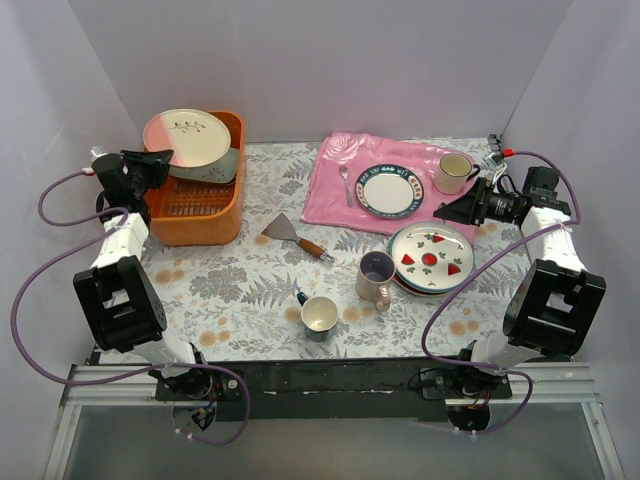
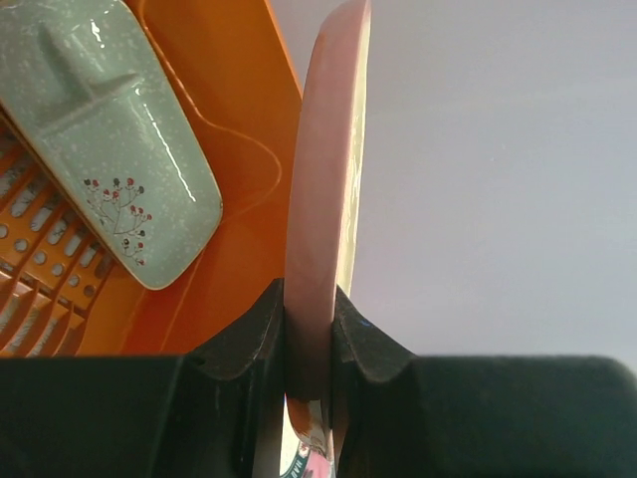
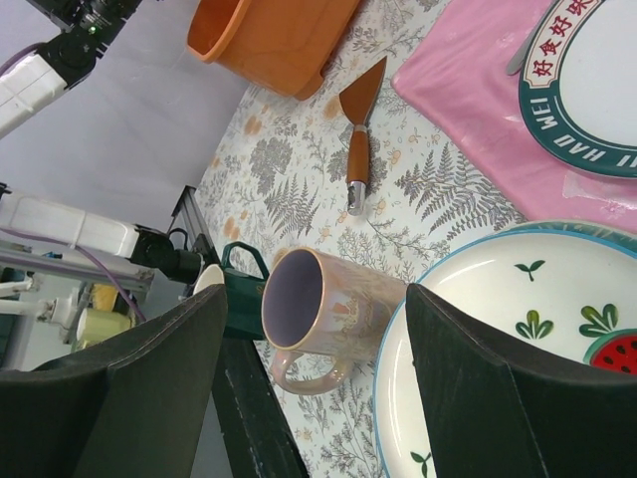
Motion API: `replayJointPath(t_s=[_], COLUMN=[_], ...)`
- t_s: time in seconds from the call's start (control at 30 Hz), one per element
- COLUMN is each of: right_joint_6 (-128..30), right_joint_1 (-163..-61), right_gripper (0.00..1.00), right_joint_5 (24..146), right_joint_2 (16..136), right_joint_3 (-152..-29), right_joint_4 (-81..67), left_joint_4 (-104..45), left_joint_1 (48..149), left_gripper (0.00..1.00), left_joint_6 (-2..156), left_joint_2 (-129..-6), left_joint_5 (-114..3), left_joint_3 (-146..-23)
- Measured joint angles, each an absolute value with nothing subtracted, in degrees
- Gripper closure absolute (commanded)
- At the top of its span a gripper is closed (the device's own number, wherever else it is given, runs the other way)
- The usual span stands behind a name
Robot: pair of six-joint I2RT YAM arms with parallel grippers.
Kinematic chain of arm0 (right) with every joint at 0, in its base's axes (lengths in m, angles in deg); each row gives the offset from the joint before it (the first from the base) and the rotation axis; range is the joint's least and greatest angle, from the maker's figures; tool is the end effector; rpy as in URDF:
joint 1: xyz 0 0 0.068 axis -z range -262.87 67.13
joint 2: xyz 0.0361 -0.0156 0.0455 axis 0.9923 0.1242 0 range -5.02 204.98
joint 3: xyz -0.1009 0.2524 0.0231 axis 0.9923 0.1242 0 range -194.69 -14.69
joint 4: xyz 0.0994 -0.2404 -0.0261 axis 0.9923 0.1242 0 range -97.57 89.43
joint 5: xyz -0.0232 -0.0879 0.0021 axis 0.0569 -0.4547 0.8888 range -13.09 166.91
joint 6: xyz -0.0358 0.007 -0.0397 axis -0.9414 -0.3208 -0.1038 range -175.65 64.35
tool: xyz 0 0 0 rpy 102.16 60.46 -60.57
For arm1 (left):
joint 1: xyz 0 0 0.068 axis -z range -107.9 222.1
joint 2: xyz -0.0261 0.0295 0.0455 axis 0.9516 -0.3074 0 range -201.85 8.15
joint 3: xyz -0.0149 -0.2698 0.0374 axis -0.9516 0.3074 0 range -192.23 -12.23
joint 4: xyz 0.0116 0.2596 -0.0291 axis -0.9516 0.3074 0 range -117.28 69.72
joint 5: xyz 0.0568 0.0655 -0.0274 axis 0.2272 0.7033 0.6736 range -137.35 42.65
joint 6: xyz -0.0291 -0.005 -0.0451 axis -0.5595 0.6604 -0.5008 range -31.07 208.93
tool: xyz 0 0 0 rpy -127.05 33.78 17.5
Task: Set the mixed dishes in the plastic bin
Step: Place the plate in the plastic bin.
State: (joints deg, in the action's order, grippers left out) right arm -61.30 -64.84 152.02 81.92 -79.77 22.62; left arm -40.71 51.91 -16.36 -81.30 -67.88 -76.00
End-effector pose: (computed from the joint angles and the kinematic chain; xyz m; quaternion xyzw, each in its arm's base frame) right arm 0.3023 -0.0623 0.2761 -0.1162 0.7667 0.5112 0.3706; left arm 0.3508 0.1157 0.3026 -0.6297 0.4503 -0.5199 0.3611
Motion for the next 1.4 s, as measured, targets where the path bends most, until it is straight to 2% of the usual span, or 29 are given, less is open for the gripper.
replayJointPath(t_s=[0.77, 1.4], right_joint_6=[-62.66, -63.40], right_joint_1=[-64.84, -64.84], right_gripper=[0.20, 0.20], right_joint_5=[151.34, 150.77], right_joint_2=[81.90, 81.90], right_joint_3=[-79.77, -79.77], right_joint_4=[23.67, 24.02], left_joint_4=[-39.96, -32.86], left_joint_1=[50.77, 51.28], left_gripper=[1.00, 1.00], left_joint_6=[-15.01, -12.41], left_joint_2=[-87.38, -98.40], left_joint_5=[-67.12, -66.00], left_joint_3=[-76.70, -88.17])
